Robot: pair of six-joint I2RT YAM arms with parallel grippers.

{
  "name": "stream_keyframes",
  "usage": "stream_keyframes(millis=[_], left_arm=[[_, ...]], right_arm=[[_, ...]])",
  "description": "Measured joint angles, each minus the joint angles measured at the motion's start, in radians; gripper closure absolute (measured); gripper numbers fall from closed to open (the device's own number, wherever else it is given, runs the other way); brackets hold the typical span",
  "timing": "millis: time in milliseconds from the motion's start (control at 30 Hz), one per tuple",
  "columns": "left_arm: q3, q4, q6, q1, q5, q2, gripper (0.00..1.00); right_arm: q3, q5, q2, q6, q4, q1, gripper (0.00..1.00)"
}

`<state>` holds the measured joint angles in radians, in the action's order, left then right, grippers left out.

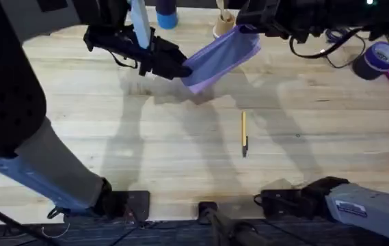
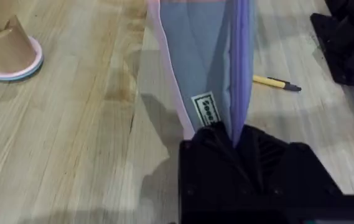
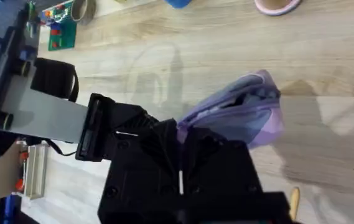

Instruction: Unzip the bag, pick up the pens from the table one at a time and place them inside, then zip the bag closed.

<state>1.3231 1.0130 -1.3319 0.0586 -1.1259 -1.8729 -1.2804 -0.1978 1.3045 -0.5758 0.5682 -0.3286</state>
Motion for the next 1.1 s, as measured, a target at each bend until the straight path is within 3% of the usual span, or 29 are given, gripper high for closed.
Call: stream_keyframes(millis=[800,1100], left_arm=[[0.0,0.0,0.0,0.0,0.023,0.0,0.959],[-0.002,0.007,0.0,0.0,0.086,0.0,0.959]], right_arm=[[0.0,0.007,0.0,0.0,-0.001,0.005,0.968],[0.0,0.022,0.0,0.0,0.19,-0.003,0.968]])
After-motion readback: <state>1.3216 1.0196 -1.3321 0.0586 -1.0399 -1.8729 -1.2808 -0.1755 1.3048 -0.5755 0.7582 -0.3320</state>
